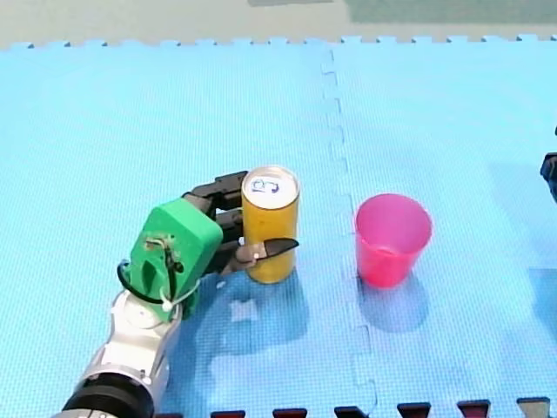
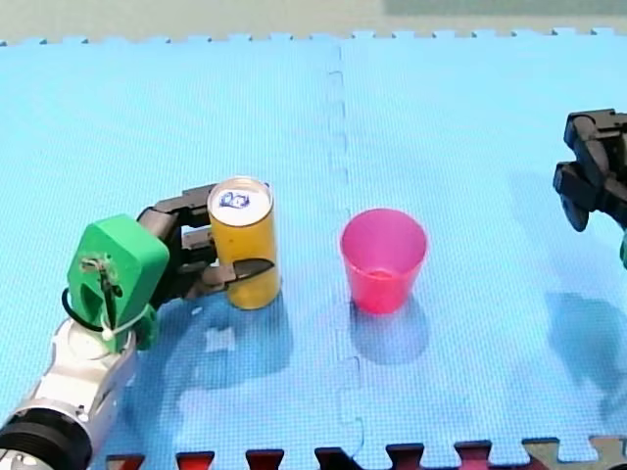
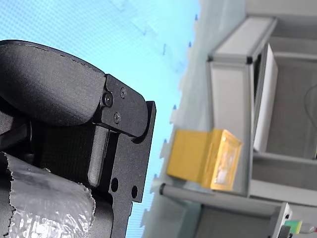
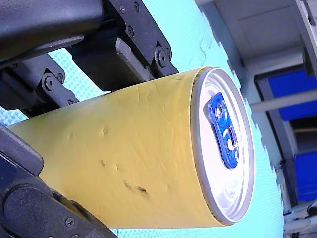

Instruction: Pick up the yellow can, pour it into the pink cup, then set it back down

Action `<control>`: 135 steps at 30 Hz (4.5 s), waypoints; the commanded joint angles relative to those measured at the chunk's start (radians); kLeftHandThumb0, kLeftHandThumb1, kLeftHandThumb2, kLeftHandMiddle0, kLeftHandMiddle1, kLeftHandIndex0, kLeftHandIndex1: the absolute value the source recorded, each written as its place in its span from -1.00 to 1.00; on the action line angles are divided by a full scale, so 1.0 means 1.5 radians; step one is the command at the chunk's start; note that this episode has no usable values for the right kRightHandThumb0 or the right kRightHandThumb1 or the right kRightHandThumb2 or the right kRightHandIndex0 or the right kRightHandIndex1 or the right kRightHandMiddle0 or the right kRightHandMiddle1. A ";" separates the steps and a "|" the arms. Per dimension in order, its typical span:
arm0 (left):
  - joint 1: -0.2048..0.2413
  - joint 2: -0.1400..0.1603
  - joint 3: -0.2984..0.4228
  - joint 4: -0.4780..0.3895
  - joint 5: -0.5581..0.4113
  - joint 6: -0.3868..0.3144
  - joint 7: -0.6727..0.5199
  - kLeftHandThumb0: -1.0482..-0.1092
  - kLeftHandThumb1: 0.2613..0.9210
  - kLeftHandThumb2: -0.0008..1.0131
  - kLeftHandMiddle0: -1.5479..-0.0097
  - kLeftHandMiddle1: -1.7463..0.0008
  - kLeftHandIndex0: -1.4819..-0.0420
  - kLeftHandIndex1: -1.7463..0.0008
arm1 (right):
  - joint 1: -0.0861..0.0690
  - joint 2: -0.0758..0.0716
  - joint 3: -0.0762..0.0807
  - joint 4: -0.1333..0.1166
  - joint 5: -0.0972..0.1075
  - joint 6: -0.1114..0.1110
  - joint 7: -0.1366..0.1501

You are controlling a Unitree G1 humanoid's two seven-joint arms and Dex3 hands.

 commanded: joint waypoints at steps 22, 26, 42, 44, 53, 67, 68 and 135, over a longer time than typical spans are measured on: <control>0.010 -0.008 0.012 -0.134 0.006 0.038 0.091 0.34 0.47 -1.00 -0.81 0.97 -0.69 1.00 | -0.001 0.005 -0.007 0.001 0.009 0.003 0.006; 0.001 -0.004 0.005 -0.175 0.021 0.047 0.107 0.34 0.48 -1.00 -0.81 0.97 -0.68 1.00 | -0.002 0.008 -0.007 0.002 0.009 0.002 0.004; -0.014 0.000 -0.009 -0.207 0.062 0.031 0.171 0.40 0.47 -1.00 -0.81 0.99 -0.68 1.00 | -0.001 0.018 -0.010 0.005 0.009 -0.001 -0.002; -0.017 0.002 -0.012 -0.214 0.072 0.039 0.184 0.40 0.47 -1.00 -0.81 0.99 -0.68 1.00 | -0.001 0.018 -0.010 0.005 0.009 -0.001 -0.003; -0.063 0.015 -0.047 -0.205 0.179 0.060 0.311 0.40 0.47 -1.00 -0.80 1.00 -0.68 1.00 | -0.002 0.020 -0.008 0.006 0.005 -0.002 -0.008; -0.136 -0.003 -0.102 -0.145 0.243 0.117 0.401 0.27 0.51 -0.99 -0.82 1.00 -0.69 1.00 | -0.002 0.025 -0.004 0.007 0.001 -0.005 -0.014; -0.140 -0.001 -0.109 -0.140 0.252 0.115 0.409 0.25 0.52 -0.99 -0.82 1.00 -0.69 1.00 | -0.002 0.025 -0.003 0.007 0.001 -0.005 -0.014; -0.240 0.013 -0.473 0.019 0.615 0.233 0.798 0.44 0.81 -1.00 0.00 -0.66 0.10 -0.42 | -0.003 0.038 0.014 0.010 -0.025 -0.004 -0.051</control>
